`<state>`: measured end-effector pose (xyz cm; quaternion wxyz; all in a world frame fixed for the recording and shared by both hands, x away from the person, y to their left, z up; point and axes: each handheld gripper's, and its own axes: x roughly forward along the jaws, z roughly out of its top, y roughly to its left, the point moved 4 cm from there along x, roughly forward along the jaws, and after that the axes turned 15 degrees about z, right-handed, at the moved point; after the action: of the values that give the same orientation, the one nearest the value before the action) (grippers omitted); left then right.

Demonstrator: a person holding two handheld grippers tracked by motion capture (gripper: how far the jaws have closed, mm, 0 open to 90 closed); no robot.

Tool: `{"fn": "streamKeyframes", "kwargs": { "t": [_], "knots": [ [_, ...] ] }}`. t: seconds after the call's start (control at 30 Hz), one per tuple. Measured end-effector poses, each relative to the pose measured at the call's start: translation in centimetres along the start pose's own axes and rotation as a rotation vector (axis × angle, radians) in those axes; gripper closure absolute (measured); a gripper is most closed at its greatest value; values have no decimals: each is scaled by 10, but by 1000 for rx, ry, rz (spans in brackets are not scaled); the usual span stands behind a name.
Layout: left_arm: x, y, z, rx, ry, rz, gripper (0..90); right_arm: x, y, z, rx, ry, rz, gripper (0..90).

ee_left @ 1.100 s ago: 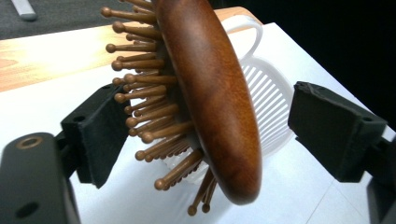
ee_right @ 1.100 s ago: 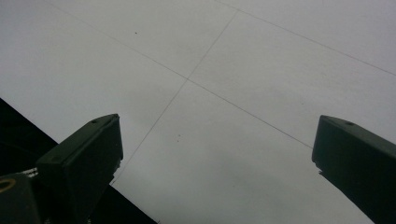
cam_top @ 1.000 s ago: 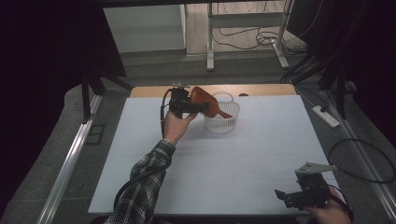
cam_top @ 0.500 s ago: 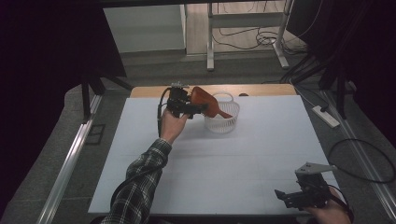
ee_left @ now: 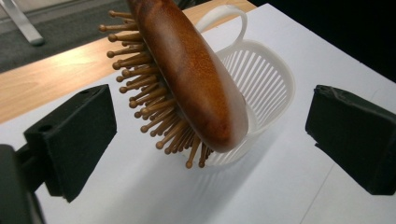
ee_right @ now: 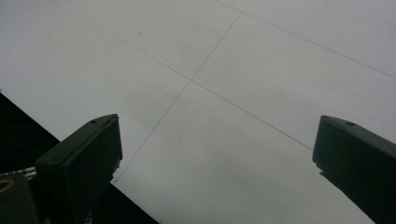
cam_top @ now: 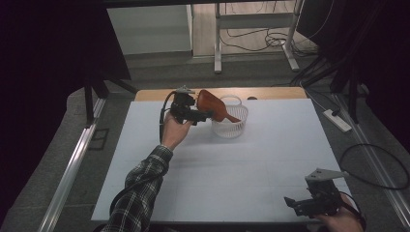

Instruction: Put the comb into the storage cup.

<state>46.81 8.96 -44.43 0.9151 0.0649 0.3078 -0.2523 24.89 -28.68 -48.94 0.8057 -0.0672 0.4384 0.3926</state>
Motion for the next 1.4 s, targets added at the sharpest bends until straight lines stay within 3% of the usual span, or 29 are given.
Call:
{"fn": "streamKeyframes", "kwargs": {
  "t": [0.53, 1.0, 1.4],
  "knots": [
    [-9, 3, -8, 74, -13, 13, 25, 0, 1, 0, -3, 2, 0, 12],
    [-19, 4, -22, 70, -14, 13, 17, 1, 1, 0, -5, 6, -4, 10],
    [-27, 2, -35, 74, -46, 11, 6, 1, 1, 0, -8, 10, -7, 10]
  ]
}}
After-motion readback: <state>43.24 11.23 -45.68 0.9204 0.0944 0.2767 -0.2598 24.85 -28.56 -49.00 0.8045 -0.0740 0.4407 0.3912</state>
